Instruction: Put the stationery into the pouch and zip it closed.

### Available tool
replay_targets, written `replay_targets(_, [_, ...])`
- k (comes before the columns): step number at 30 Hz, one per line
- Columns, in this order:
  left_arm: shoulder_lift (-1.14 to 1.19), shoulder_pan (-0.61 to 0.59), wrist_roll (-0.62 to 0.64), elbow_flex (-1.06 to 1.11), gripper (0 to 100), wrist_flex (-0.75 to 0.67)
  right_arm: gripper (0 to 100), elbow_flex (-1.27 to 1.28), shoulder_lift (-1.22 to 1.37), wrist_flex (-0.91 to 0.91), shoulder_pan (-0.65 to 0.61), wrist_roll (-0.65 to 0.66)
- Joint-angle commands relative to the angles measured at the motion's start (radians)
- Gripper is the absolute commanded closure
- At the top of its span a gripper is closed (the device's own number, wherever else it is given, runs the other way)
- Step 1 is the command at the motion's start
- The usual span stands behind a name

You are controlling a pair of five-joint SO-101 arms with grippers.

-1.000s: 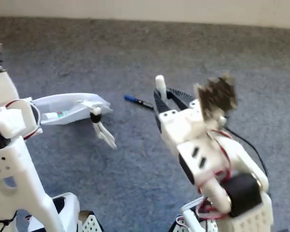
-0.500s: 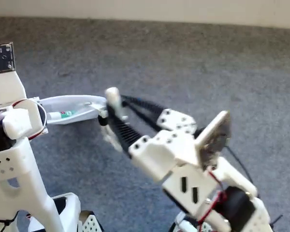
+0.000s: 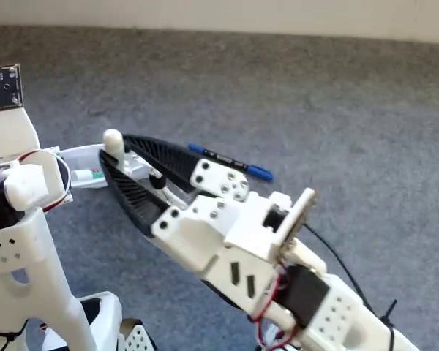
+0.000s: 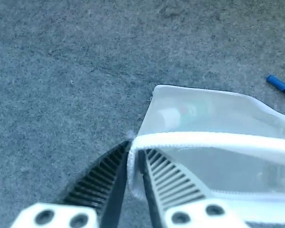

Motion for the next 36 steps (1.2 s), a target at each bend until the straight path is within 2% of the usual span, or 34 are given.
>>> replay_targets(1, [0.015,0.015,0.011,0.002,100,0.002,99.3,-0.012,0.097,-0.171,0.019,-0.003])
replay_targets(7, [0.015,0.012,0.011,0.002,100,0.005,99.3,-0.008,0.255,-0.367,0.117,-0.003])
replay_targets(17, [0.015,0.012,0.011,0.002,100,0.005,99.3,0.102,0.263,-0.374,0.13,0.0])
replay_targets(28, [0.015,0.012,0.011,0.004,100,0.005,99.1,0.323,0.262,-0.374,0.114,0.176])
replay_targets(30, [0.015,0.012,0.011,0.004,100,0.005,97.1,0.343,0.262,-0.374,0.114,0.173])
replay_targets(34, [0.015,0.012,0.011,0.004,100,0.005,85.4,0.352,0.262,-0.366,0.116,0.172])
replay_targets(36, [0.015,0.012,0.011,0.004,100,0.005,83.5,0.354,0.262,-0.366,0.117,0.172])
